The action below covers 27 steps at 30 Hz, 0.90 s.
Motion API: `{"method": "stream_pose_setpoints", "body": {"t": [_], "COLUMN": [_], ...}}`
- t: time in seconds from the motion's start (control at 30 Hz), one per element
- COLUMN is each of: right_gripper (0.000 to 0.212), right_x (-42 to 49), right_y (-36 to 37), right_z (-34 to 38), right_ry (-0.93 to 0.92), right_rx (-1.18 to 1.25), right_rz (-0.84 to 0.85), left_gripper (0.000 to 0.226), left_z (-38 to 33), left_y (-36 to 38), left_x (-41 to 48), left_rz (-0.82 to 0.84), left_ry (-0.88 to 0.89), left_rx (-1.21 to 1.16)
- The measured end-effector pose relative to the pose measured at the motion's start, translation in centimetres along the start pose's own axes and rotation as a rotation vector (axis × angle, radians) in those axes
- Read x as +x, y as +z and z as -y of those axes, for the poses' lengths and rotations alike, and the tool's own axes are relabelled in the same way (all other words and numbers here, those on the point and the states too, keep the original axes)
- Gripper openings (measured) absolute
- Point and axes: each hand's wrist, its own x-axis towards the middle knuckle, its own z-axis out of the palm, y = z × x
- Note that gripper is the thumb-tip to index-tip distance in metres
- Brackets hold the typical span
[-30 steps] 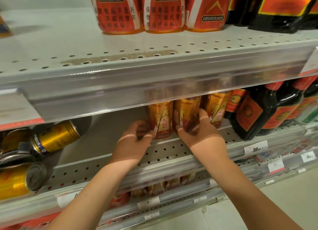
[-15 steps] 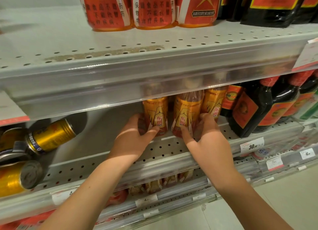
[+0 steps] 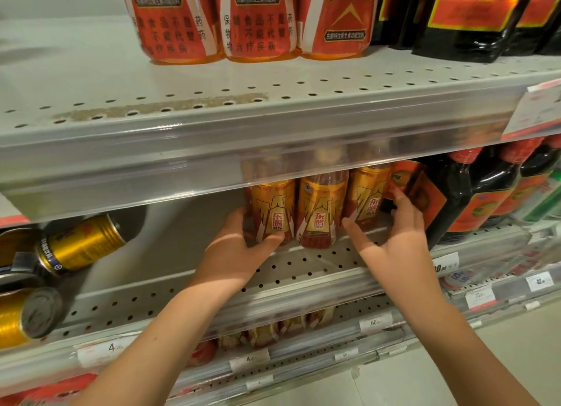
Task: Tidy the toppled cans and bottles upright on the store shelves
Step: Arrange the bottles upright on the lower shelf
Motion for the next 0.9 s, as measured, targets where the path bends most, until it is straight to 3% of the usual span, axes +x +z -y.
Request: {"method": "stream_pose_setpoints", "body": {"t": [0.1, 0.37, 0.43, 0.57, 0.63, 0.7, 0.9], "right_gripper": [0.082, 0.059, 0.066, 0.122, 0.135, 0.137, 0.118], "right_x": [1.5, 1.7, 0.9, 0.1, 0.5, 1.2, 2.6], "right_y": [1.0, 0.9, 0.1, -0.3, 0.5, 1.1, 1.6], "right_z": [-0.8, -1.1, -1.0, -0.2, 0.8, 1.3, 1.0], "right_ry": [0.066, 0.004, 0.005, -0.001, 0.015, 0.029, 0.034], "right_rx": [0.168, 0.158, 0.148, -0.108, -0.139, -0.149, -0.050], "right_rz": [0.136, 0.034, 0.092, 0.216, 0.199, 0.195, 0.198], "left_gripper": [0.067, 0.051, 0.051, 0.058, 0.058, 0.060, 0.065], "left_z": [-0.4, -0.1, -0.1, -0.2, -0.2, -0.1, 0.3], "left_y": [0.7, -0.1, -0.1, 0.6, 0.9, 1.0, 1.4], "left_x": [0.1, -0.2, -0.4, -0.3, -0.3, -0.2, -0.1], "left_rz": [0.001, -0.010, 0.001, -0.014, -0.021, -0.028, -0.055], "left_ry": [-0.028, -0.026, -0.023, -0.028, -0.023, -0.027, -0.038], "left_rx": [0.026, 0.023, 0.014, 0.009, 0.012, 0.013, 0.008]}}
